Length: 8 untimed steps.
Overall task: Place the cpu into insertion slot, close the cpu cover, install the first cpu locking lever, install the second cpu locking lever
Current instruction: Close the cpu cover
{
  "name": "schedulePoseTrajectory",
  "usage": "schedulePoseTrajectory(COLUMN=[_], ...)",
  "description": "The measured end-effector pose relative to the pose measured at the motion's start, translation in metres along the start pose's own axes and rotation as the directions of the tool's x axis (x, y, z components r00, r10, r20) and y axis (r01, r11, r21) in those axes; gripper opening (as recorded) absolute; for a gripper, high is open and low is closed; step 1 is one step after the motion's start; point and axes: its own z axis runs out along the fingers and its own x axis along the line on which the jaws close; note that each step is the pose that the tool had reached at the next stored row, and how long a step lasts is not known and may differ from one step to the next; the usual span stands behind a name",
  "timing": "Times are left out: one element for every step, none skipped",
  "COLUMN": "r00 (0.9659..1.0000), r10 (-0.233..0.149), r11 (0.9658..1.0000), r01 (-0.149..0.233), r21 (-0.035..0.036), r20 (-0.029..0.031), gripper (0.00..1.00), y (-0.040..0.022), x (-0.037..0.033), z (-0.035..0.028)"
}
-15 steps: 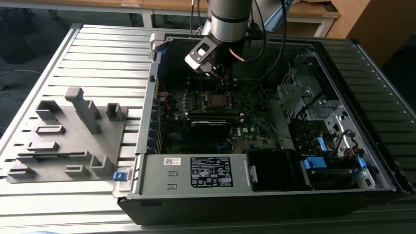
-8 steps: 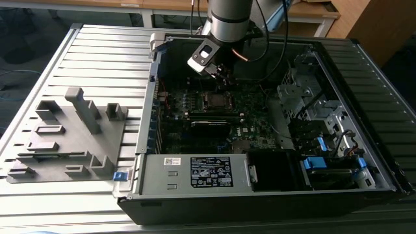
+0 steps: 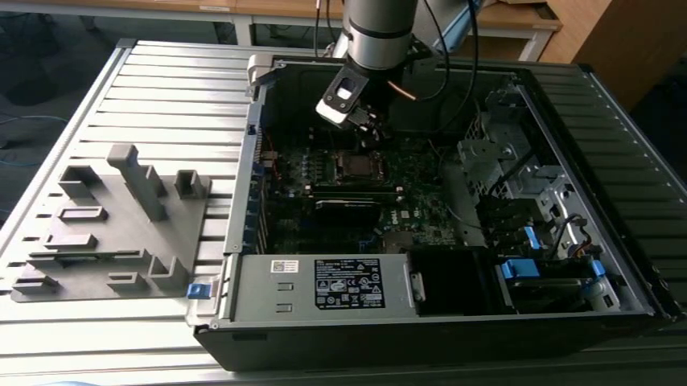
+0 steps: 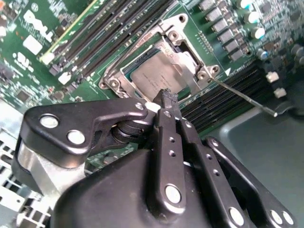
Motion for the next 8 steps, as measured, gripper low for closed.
schedulePoseTrajectory(r00=[0.9998,0.9994,0.9985,0.9974,0.9958,0.9946,0.9944,0.9944], r10=[-0.018,-0.036,-0.054,-0.072,-0.091,-0.104,-0.105,-0.105], r11=[0.9998,0.9994,0.9986,0.9974,0.9958,0.9946,0.9944,0.9944], r01=[0.018,0.036,0.054,0.072,0.091,0.104,0.105,0.105], r21=[0.0002,0.0004,0.0006,0.0007,0.0009,0.001,0.001,0.001], r20=[-0.0008,-0.0017,-0.0025,-0.0033,-0.0043,-0.0048,-0.0049,-0.0049], gripper=[0.11,0.11,0.11,0.11,0.11,0.11,0.11,0.11], y=[0.0,0.0,0.0,0.0,0.0,0.0,0.0,0.0], x=[0.0,0.0,0.0,0.0,0.0,0.0,0.0,0.0], z=[0.0,0.0001,0.0001,0.0002,0.0002,0.0002,0.0002,0.0002])
